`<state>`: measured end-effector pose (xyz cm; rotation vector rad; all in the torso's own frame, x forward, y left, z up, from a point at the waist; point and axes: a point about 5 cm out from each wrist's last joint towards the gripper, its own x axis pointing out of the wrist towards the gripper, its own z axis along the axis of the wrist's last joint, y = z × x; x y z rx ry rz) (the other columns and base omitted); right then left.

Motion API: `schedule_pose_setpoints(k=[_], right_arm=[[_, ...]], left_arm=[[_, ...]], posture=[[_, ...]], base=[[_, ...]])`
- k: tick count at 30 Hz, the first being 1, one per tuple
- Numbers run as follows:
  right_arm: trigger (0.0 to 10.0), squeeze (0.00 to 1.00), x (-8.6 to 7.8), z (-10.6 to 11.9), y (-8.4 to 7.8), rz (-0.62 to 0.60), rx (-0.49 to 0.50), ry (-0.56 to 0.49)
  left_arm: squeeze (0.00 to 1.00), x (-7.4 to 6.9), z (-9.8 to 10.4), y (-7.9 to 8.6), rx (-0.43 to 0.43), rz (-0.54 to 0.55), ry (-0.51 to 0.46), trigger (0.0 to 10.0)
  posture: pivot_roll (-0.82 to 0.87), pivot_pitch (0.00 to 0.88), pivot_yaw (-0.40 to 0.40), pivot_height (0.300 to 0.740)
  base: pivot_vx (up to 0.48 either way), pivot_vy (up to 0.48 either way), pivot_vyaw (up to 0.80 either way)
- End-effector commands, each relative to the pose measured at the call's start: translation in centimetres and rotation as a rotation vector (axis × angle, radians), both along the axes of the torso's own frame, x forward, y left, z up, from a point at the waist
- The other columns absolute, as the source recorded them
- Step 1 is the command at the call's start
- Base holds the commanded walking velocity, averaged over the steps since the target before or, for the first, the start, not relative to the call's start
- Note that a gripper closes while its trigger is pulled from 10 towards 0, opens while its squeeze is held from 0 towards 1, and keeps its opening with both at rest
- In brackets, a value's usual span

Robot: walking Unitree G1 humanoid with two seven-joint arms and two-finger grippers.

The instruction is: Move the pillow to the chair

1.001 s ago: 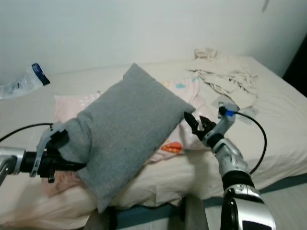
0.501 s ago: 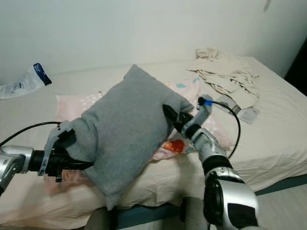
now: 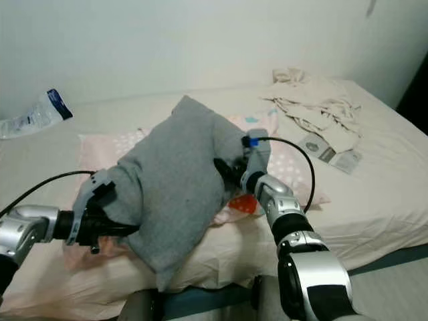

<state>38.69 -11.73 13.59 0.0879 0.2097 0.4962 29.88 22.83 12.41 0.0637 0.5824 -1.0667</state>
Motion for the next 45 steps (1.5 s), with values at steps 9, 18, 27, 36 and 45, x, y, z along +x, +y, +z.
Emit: schedule_pose_setpoints(k=[9,18,27,36,45], right_arm=[[0.0,0.0,-0.6,-1.0,0.7,-0.008,-0.079,-0.055],[0.0,0.0,-0.3,2.9,1.1,-0.007,0.071,-0.246],[0.0,0.0,-0.6,7.6,0.0,-0.089,0.101,-0.483],[0.0,0.0,-2.6,5.9,-0.1,-0.116,-0.06,-0.566],[0.0,0.0,-4.3,3.1,-0.1,-0.154,-0.06,-0.508]], left_arm=[[0.0,0.5,1.2,-2.1,-0.071,-0.023,-0.105,0.0],[0.0,1.1,6.0,-1.9,-0.38,0.059,-0.193,0.0],[0.0,3.9,10.3,-2.0,-0.509,0.411,-0.472,0.0],[0.0,4.6,5.3,-4.3,-0.374,1.063,-0.49,10.0],[0.0,4.2,2.3,-8.1,-0.15,1.085,-0.47,10.0]], posture=[[0.08,0.086,-0.01,0.575],[0.08,0.075,-0.019,0.575],[0.07,0.066,-0.016,0.575],[0.07,0.052,-0.014,0.575],[0.07,0.053,-0.012,0.575]], base=[[0.0,0.0,0.0],[0.0,0.0,0.0],[0.0,0.0,0.0],[0.0,0.0,0.0],[0.0,0.0,0.0]])
